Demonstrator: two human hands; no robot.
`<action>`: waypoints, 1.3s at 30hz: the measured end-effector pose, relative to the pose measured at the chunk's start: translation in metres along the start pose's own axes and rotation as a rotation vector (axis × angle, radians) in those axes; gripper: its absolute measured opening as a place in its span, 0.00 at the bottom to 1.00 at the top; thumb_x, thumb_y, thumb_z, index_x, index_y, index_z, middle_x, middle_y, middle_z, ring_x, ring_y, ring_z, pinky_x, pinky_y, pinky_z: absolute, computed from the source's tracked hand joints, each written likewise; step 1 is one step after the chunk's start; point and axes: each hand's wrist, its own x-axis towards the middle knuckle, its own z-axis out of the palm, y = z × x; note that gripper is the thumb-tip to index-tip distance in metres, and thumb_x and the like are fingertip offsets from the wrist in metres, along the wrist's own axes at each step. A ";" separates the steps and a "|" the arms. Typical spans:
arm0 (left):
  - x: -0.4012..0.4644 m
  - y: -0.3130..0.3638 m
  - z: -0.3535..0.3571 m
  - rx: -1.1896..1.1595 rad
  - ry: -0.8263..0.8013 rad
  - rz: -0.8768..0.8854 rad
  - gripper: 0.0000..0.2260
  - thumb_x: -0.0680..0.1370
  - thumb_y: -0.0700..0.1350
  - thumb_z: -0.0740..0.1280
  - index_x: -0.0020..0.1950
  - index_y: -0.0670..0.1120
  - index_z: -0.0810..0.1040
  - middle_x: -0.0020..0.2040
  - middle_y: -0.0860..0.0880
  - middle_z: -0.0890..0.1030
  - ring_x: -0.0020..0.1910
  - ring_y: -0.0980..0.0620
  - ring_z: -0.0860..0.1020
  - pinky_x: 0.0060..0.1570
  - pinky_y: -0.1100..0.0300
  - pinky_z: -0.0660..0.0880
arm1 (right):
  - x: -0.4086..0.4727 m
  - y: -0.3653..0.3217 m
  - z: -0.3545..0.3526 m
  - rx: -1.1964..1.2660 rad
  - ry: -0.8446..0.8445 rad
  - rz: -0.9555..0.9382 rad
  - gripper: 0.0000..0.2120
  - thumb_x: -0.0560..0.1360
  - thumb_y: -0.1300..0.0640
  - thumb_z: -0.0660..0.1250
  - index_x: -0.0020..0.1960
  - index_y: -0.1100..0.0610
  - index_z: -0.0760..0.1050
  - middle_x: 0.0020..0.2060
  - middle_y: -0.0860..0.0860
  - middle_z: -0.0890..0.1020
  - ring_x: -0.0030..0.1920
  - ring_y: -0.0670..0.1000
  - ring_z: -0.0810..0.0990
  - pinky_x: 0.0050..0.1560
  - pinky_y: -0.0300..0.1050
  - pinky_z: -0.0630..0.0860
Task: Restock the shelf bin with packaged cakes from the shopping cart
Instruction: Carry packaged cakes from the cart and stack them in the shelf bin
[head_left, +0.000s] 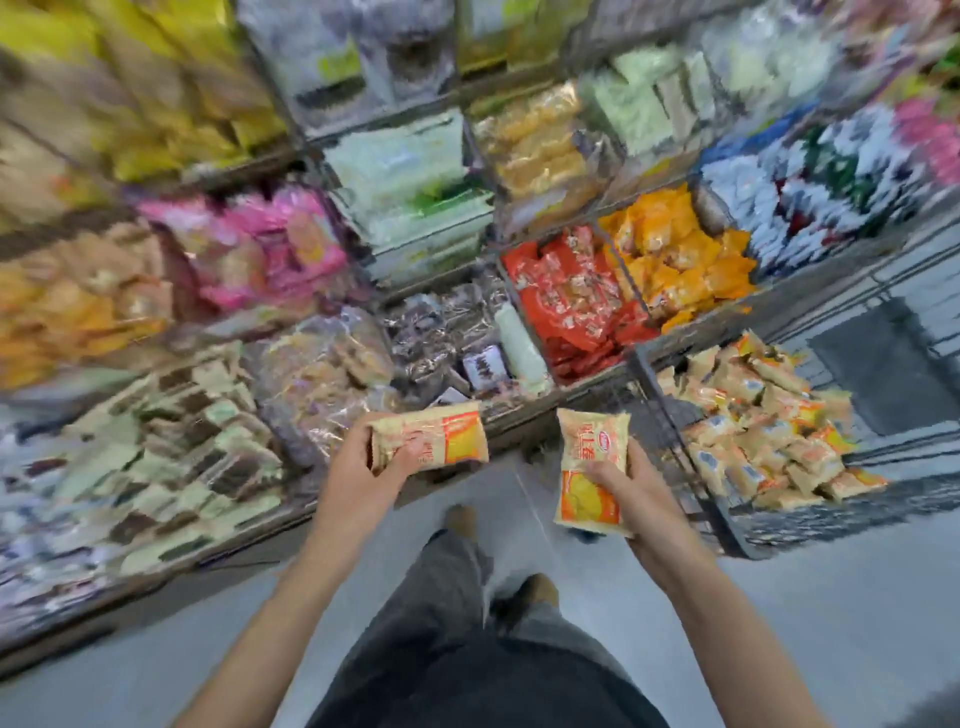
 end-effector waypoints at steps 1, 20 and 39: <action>-0.004 -0.002 -0.021 -0.023 0.079 -0.023 0.07 0.76 0.49 0.68 0.49 0.60 0.72 0.45 0.63 0.78 0.43 0.68 0.76 0.36 0.73 0.69 | 0.002 -0.009 0.018 -0.034 -0.033 -0.028 0.15 0.75 0.61 0.66 0.61 0.51 0.71 0.53 0.53 0.82 0.50 0.53 0.82 0.47 0.49 0.79; 0.066 -0.064 -0.393 -0.373 0.614 0.041 0.12 0.76 0.50 0.68 0.55 0.62 0.69 0.57 0.47 0.76 0.46 0.51 0.80 0.35 0.59 0.76 | 0.019 -0.104 0.440 -0.225 -0.471 -0.257 0.20 0.74 0.57 0.68 0.64 0.48 0.69 0.52 0.50 0.83 0.49 0.51 0.83 0.53 0.52 0.79; 0.318 0.052 -0.555 0.502 0.383 0.242 0.16 0.76 0.40 0.66 0.63 0.46 0.74 0.64 0.46 0.74 0.59 0.47 0.74 0.51 0.65 0.67 | 0.081 -0.223 0.593 -0.308 -0.349 -0.565 0.24 0.71 0.53 0.70 0.64 0.47 0.66 0.54 0.50 0.80 0.52 0.51 0.82 0.52 0.51 0.80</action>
